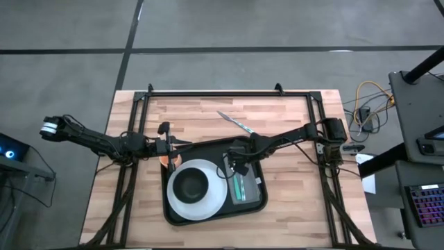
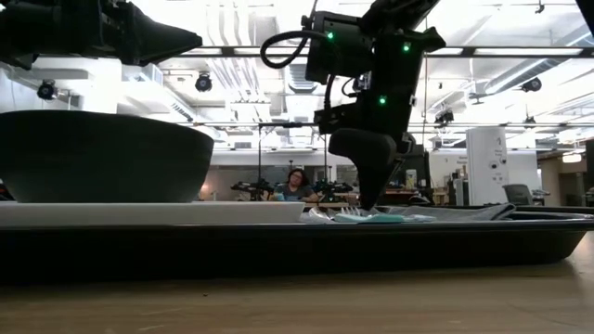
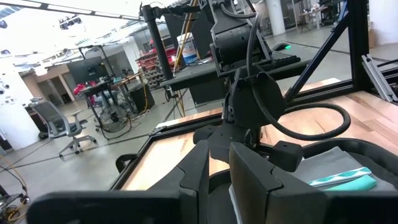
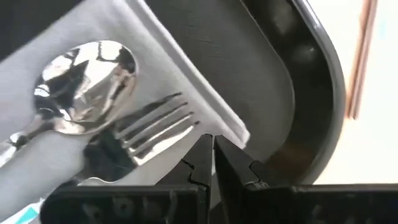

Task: Set up tray
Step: Put the blue and white table knife on the gray napkin to the right side of the blue and white fork

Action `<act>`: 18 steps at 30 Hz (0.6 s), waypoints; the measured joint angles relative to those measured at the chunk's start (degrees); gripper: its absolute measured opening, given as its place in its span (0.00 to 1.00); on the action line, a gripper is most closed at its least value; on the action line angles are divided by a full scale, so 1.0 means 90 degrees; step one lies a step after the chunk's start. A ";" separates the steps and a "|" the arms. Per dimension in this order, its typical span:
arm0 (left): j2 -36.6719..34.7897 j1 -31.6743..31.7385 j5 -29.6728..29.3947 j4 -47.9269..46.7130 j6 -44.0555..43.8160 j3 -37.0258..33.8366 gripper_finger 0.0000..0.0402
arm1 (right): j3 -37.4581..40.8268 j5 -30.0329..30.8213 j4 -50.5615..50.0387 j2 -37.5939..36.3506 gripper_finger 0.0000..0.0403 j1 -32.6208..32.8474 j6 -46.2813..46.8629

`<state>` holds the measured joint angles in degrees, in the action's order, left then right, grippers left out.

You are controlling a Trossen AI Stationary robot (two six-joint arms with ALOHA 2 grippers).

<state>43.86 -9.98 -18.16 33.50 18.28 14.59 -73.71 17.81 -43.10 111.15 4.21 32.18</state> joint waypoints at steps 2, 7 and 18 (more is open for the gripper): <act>0.0002 0.0000 0.0000 0.0000 0.0000 0.0000 0.11 | 0.0000 -0.0128 0.0012 0.0001 0.02 0.0000 -0.0005; 0.0000 0.0000 0.0000 -0.0005 0.0000 0.0002 0.11 | 0.0015 -0.0302 0.0182 0.0053 0.02 0.0000 -0.0235; 0.0002 0.0000 -0.0002 -0.0010 0.0000 0.0002 0.11 | 0.0026 -0.0304 0.0424 0.0085 0.02 0.0000 -0.0428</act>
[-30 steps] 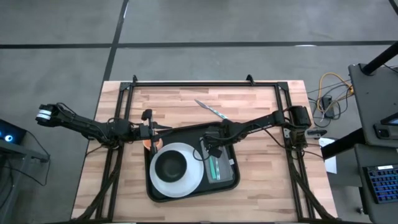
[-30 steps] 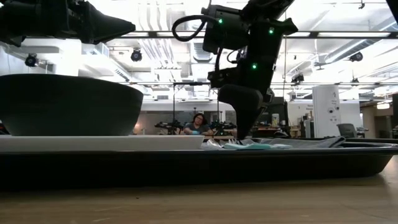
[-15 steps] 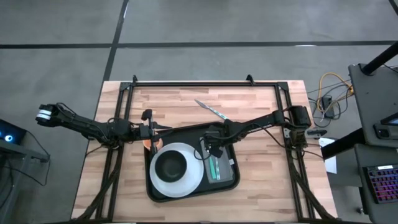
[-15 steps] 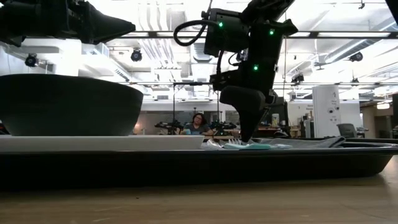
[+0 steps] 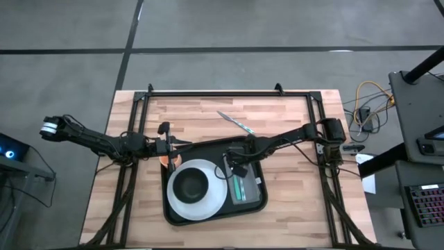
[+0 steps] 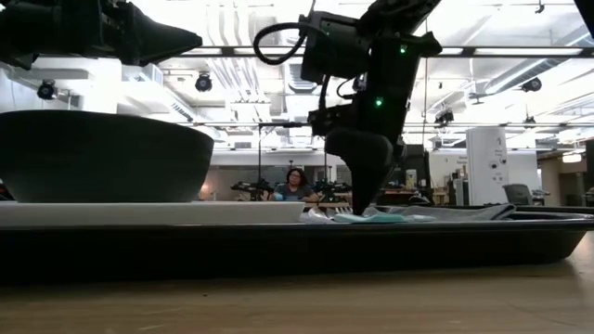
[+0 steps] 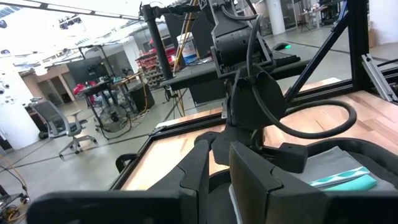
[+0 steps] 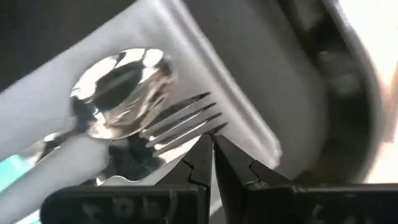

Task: Set up tray
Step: Put the blue and white table knife on the gray napkin to the right side of the blue and white fork

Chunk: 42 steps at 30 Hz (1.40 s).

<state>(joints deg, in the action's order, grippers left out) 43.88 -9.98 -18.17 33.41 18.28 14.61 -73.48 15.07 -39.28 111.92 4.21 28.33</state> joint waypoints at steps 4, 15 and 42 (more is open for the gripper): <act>0.0000 0.0000 0.0000 -0.0002 0.0000 0.0000 0.11 | -0.0050 0.0192 -0.0257 0.0000 0.02 -0.0005 0.0122; -0.0002 0.0000 0.0000 -0.0028 0.0000 0.0000 0.11 | -0.0241 0.1562 -0.0293 -0.0012 0.02 0.0000 -0.0485; 0.0000 0.0000 0.0002 -0.0457 -0.0595 0.0000 0.11 | 0.2548 -0.0697 0.3656 -0.2358 0.02 -0.1637 -0.1901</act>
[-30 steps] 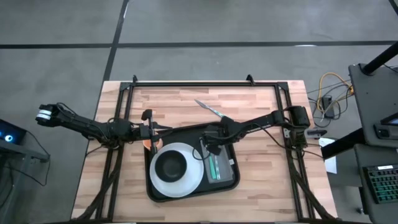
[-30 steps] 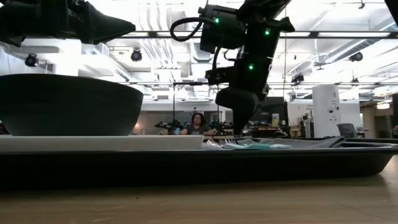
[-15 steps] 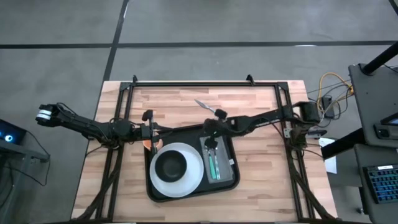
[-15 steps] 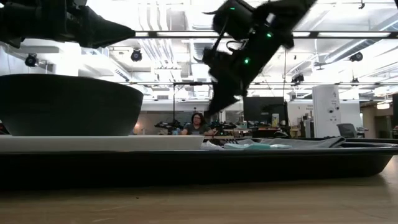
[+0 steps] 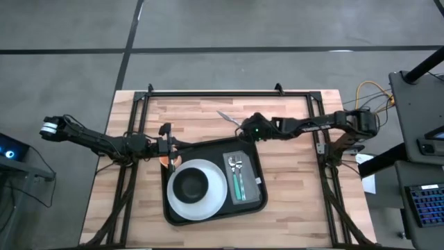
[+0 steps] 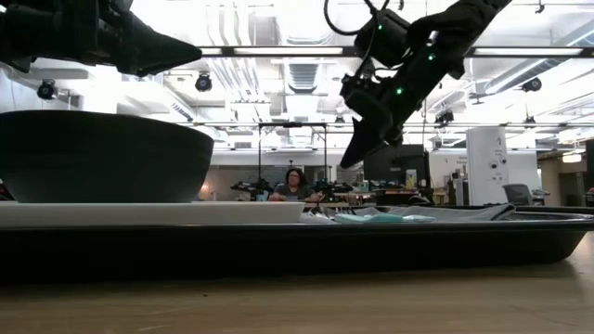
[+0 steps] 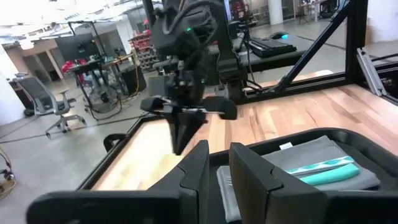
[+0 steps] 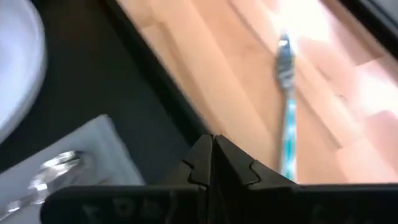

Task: Set up tray
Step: Put the blue and white table knife on the gray napkin to the right side of the blue and white fork

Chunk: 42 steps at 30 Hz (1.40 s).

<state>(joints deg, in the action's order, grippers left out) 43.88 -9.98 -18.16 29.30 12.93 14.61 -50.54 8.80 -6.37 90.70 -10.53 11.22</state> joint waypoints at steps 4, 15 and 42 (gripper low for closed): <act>-0.0002 0.0000 -0.0002 -0.0002 0.0231 0.0000 0.11 | -0.0121 -0.0110 -0.0034 0.0097 0.02 -0.0232 -0.0289; -0.0005 0.0005 -0.0009 0.0001 0.1060 0.0067 0.11 | -0.0816 -0.1531 -0.0573 0.1028 0.29 -0.1161 -0.0839; -0.0005 0.0005 -0.0009 -0.0148 0.1482 0.0597 0.11 | -0.1846 -0.0905 -0.1696 0.2312 0.44 -0.1693 -0.1146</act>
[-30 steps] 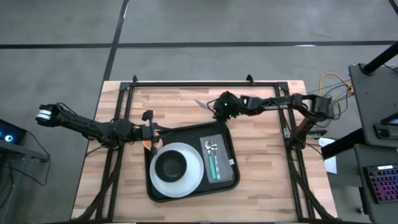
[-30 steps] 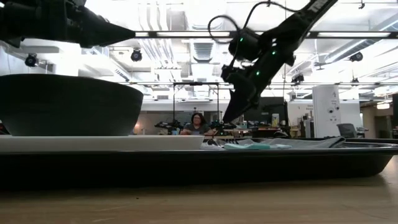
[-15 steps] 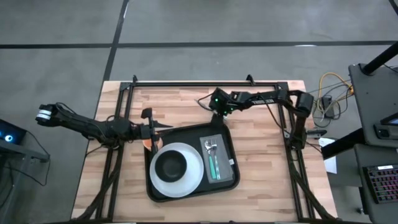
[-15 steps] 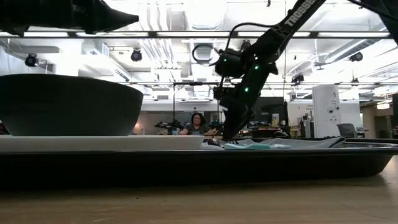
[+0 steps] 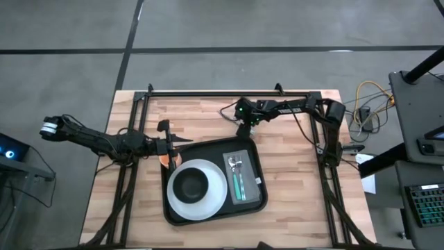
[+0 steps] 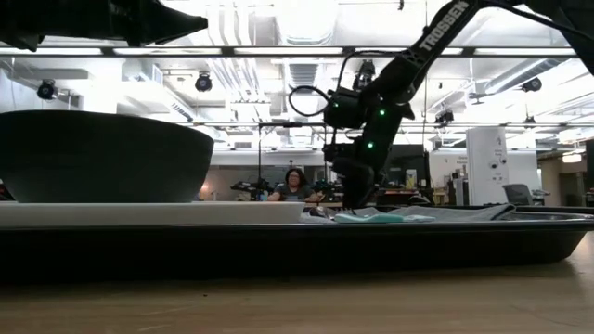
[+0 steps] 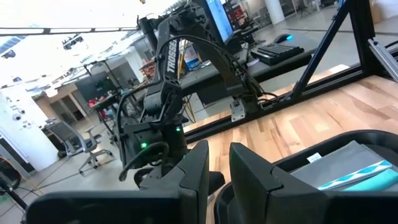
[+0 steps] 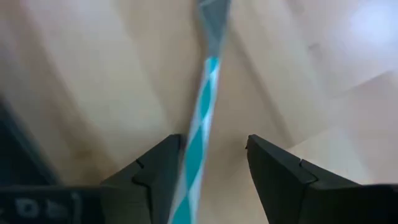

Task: Set up tray
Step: Put the blue and white table knife on the gray napkin to the right side of the blue and white fork

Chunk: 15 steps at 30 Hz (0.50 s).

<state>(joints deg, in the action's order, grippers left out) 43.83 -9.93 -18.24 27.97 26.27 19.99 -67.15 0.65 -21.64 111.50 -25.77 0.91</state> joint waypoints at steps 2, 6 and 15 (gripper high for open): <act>0.0000 0.0000 0.0000 0.0000 0.0004 0.0000 0.11 | 0.0077 -0.0576 0.0053 0.0002 0.43 -0.0131 -0.0006; 0.0000 0.0000 0.0000 0.0000 0.0023 0.0000 0.11 | 0.0169 -0.1065 0.0118 0.0056 0.38 -0.0329 0.0063; 0.0000 0.0000 0.0002 0.0007 0.0024 0.0027 0.11 | 0.0094 -0.0865 -0.0031 0.0098 0.09 -0.0409 -0.0094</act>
<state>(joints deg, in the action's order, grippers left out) 43.83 -9.93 -18.22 28.03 26.48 20.23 -66.31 -7.13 -21.92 112.38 -29.45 0.06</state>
